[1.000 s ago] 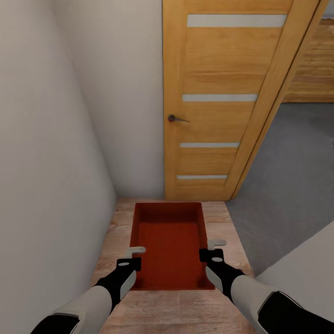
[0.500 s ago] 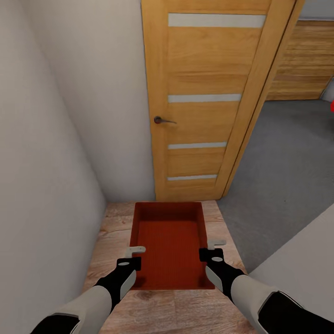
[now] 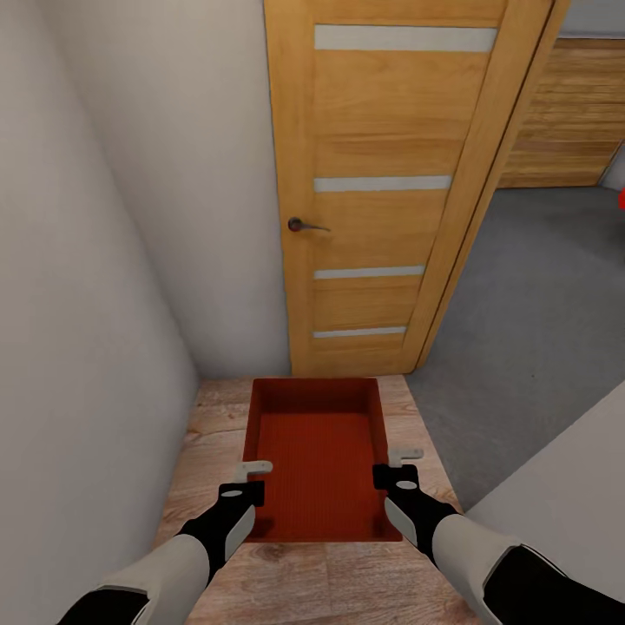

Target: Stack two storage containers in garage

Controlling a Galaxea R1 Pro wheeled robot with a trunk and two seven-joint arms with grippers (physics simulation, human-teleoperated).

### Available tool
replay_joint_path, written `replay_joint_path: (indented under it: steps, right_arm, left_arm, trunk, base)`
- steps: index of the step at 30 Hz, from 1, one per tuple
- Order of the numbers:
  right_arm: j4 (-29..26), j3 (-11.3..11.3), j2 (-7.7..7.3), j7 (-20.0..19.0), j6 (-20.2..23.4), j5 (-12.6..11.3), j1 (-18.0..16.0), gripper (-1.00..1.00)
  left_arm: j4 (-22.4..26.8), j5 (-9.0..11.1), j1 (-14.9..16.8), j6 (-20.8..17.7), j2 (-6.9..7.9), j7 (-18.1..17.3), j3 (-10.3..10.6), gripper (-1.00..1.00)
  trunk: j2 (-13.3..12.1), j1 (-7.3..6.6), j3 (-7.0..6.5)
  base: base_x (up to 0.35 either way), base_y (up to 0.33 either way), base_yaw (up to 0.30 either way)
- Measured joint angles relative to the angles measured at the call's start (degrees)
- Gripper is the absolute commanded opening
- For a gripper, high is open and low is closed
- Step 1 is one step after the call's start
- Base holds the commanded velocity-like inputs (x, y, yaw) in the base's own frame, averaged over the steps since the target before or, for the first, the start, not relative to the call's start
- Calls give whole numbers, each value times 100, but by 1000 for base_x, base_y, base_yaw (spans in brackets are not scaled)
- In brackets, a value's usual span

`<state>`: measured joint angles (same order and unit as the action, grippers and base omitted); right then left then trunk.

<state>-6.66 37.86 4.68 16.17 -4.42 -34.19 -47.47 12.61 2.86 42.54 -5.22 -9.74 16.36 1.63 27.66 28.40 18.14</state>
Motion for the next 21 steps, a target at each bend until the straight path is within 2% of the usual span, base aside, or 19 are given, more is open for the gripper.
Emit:
replay_joint_path:
  steps: [11,21]
  right_arm:
    - [7,-2,0,-6,-7,-1,0,-100]
    - [6,-5,0,-2,-7,1,1,-100]
  left_arm:
    - [1,-3,0,0,-2,3,1,-100]
    - [-2,-9,1,2,-2,1,-4,-100]
  trunk:
    - [0,0,0]
    - [0,0,0]
  base:
    - [0,0,-8]
    - [0,0,-210]
